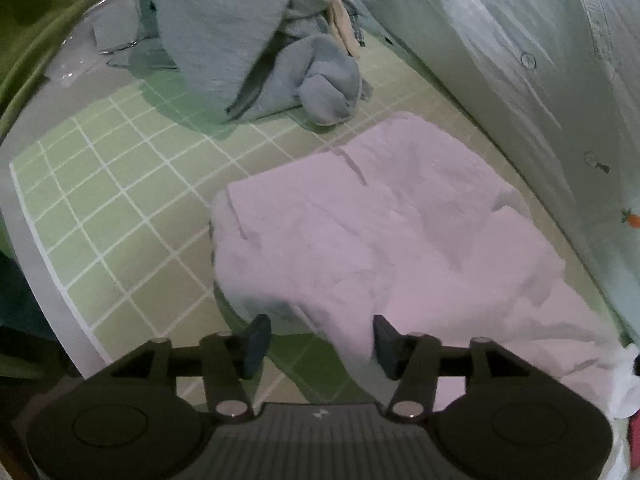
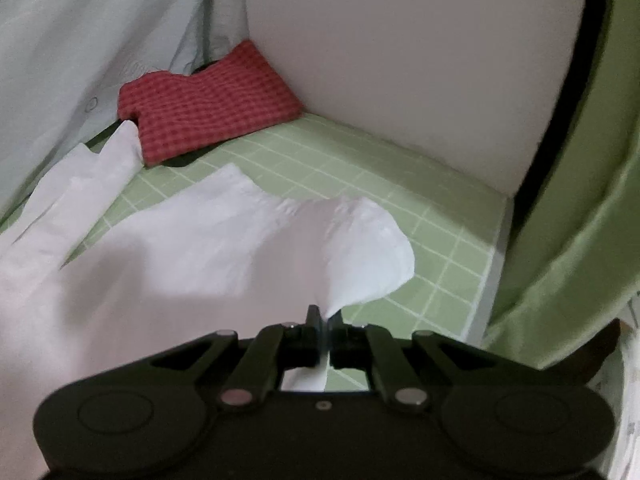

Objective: Fold clothes

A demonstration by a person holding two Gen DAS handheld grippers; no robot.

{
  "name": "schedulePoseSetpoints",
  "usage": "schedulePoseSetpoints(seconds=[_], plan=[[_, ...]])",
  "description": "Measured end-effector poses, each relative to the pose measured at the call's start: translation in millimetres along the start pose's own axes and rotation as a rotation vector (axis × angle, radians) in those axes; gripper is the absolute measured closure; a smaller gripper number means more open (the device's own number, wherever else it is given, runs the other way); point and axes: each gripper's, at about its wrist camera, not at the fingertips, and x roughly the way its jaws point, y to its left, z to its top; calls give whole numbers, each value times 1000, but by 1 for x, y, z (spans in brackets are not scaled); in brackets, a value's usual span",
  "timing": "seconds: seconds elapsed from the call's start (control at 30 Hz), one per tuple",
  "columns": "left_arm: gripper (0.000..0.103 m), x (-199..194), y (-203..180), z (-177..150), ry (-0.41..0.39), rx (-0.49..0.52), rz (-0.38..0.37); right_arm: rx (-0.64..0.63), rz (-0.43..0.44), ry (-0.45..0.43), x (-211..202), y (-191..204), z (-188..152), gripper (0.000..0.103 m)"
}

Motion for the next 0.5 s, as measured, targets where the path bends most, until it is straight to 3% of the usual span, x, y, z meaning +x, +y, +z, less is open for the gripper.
schedulePoseSetpoints(seconds=[0.2,0.27,0.33,0.5], plan=[[45,-11,24,3,0,-53,-83,36,18,0,-12,3,-4,96],[45,-14,30,6,-10,-38,-104,60,41,11,-16,2,-7,85],[45,-19,37,9,-38,-40,-94,114,80,33,-18,-1,-12,65],[39,-20,69,17,-94,-160,-71,262,176,127,-15,-2,-34,50]])
